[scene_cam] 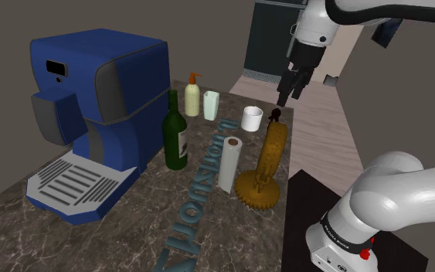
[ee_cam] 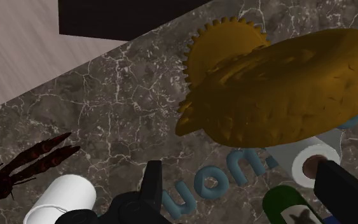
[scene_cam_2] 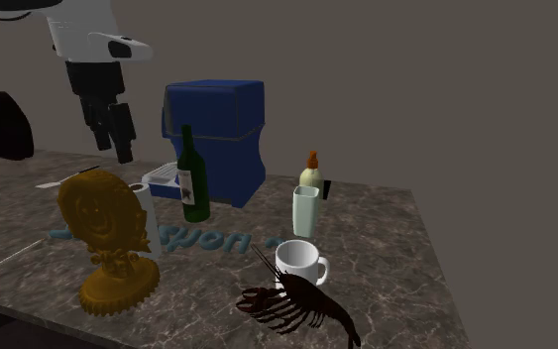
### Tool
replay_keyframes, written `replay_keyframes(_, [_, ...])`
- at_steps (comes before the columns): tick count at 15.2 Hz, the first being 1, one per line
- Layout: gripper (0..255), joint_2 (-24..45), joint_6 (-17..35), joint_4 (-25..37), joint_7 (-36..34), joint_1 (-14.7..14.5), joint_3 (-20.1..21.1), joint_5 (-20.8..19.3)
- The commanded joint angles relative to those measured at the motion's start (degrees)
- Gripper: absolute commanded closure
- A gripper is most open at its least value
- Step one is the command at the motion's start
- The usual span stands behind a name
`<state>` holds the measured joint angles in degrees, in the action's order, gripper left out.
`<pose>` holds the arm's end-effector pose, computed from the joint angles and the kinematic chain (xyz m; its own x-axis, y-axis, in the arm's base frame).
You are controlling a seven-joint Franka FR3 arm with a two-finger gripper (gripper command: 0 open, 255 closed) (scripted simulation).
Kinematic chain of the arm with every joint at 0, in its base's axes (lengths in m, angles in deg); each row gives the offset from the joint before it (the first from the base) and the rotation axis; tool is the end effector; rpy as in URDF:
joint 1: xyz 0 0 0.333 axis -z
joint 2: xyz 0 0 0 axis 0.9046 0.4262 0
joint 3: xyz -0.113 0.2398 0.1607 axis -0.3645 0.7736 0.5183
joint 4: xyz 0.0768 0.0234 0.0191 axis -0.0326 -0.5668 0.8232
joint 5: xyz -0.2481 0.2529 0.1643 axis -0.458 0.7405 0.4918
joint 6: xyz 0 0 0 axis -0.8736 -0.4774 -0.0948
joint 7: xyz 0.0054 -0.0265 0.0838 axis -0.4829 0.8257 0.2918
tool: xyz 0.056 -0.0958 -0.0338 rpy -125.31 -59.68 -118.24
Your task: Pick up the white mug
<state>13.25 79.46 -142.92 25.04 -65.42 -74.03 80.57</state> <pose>0.3094 0.0117 0.5665 0.9946 0.1028 0.0140 0.1034 -0.9932 -0.0541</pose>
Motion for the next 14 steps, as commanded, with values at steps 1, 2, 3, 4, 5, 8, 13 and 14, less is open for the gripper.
replay_keyframes(1, [0,0.00,0.00,0.00,0.00,0.00,0.00,0.00])
replay_keyframes(2, [0,1.54,1.68,-0.23,0.40,0.27,-0.37,-0.37])
replay_keyframes(3, [0,3.15,3.35,-0.38,0.78,0.54,-0.74,-0.73])
replay_keyframes(4, [0,4.80,5.00,-0.45,1.16,0.80,-1.10,-1.08])
replay_keyframes(5, [0,6.51,6.63,-0.46,1.52,1.06,-1.47,-1.40])
replay_keyframes(8, [0,11.93,11.36,0.00,2.56,1.80,-2.57,-2.28])
replay_keyframes(13, [0,21.70,18.54,2.26,4.19,2.89,-4.38,-3.32])
replay_keyframes(14, [0,23.74,19.84,2.93,4.51,3.09,-4.73,-3.46])
